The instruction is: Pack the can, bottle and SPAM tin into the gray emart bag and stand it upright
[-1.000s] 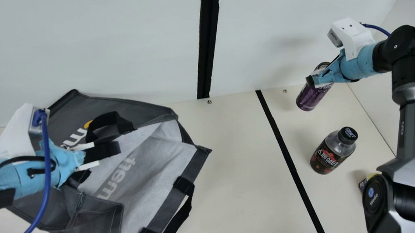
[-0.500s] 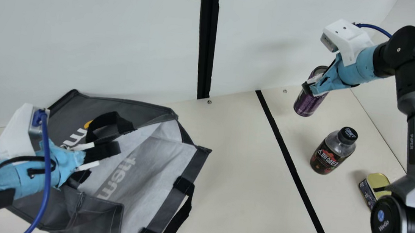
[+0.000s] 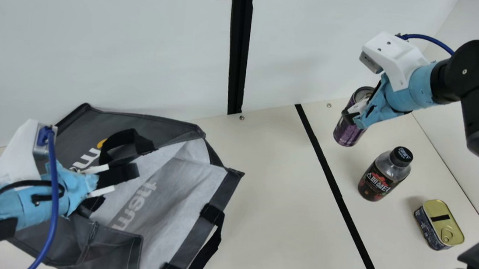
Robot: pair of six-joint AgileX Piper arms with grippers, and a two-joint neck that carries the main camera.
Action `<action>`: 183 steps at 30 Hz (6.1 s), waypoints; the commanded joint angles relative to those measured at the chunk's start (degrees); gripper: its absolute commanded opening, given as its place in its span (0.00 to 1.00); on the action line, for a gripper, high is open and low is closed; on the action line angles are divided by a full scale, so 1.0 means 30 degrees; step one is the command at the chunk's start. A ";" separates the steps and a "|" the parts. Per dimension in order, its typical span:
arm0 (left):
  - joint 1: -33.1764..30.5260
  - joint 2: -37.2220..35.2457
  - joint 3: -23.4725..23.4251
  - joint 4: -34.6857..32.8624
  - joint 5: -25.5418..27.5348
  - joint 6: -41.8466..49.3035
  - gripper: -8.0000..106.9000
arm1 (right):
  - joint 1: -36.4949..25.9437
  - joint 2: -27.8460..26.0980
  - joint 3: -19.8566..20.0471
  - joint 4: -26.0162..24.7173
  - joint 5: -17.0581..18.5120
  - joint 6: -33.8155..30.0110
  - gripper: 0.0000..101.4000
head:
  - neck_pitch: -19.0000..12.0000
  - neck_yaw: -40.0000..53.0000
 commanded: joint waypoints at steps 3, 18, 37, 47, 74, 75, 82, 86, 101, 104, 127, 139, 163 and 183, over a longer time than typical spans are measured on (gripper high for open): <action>0.0000 0.0000 0.0000 0.0000 0.0000 0.0000 0.00 | 0.0129 -0.0918 0.1093 0.0110 0.0004 -0.0286 0.00 | -0.0433 -0.0046; 0.0000 0.0000 0.0000 0.0000 0.0000 0.0000 0.00 | 0.0650 -0.3817 0.5189 0.2171 0.0004 -0.1416 0.00 | -0.0433 -0.0046; 0.0000 0.0000 0.0000 0.0000 0.0000 0.0000 0.00 | 0.1461 -0.6054 0.8884 0.4309 0.0004 -0.5364 0.00 | -0.0433 -0.0046; 0.0000 0.0000 0.0000 0.0000 0.0000 0.0000 0.00 | 0.2644 -0.7165 1.0492 0.5154 0.0004 -0.6113 0.00 | -0.0433 -0.0046; 0.0000 0.0000 0.0000 0.0000 0.0000 0.0000 0.00 | 0.7202 -0.9755 0.9265 0.7890 0.0004 -0.1728 0.00 | -0.0433 -0.0046; 0.0000 0.0000 0.0000 0.0000 0.0000 0.0000 0.00 | 0.7373 -0.9840 0.9079 0.7935 0.0004 -0.1473 0.00 | -0.0433 -0.0046; 0.0000 0.0000 0.0000 0.0000 0.0000 0.0000 0.00 | 0.8553 -1.0221 0.7563 0.8318 0.0004 0.0301 0.00 | -0.0433 -0.0046; 0.0000 0.0000 0.0000 0.0000 0.0000 0.0000 0.00 | 0.9288 -1.0356 0.6485 0.8412 0.0004 0.1440 0.00 | -0.0433 -0.0046; 0.0000 0.0000 0.0000 0.0000 0.0000 0.0000 0.00 | 1.1053 -1.0702 0.5865 0.8307 0.0004 0.3171 0.00 | -0.0433 -0.0046; 0.0000 0.0000 0.0000 0.0000 0.0000 0.0000 0.00 | 1.1121 -1.0641 0.6086 0.8430 0.0004 0.3148 0.00 | -0.0433 -0.0046; 0.0000 0.0000 0.0000 0.0000 0.0000 0.0000 0.00 | 0.9783 -0.9101 0.7775 0.9912 0.0004 0.1039 0.00 | -0.0433 -0.0046; 0.0000 0.0000 0.0000 0.0000 0.0000 0.0000 0.00 | 0.9572 -0.8062 0.8238 1.0387 0.0004 0.0357 0.00 | -0.0433 -0.0046; 0.0000 0.0000 0.0000 0.0000 0.0000 0.0000 0.00 | 0.9933 -0.5860 0.8181 1.0555 0.0004 -0.0085 0.00 | -0.0433 -0.0046; 0.0000 0.0000 0.0000 0.0000 0.0000 0.0000 0.00 | 1.0833 -0.3786 0.6673 1.0497 0.0004 0.0480 0.00 | -0.0433 -0.0046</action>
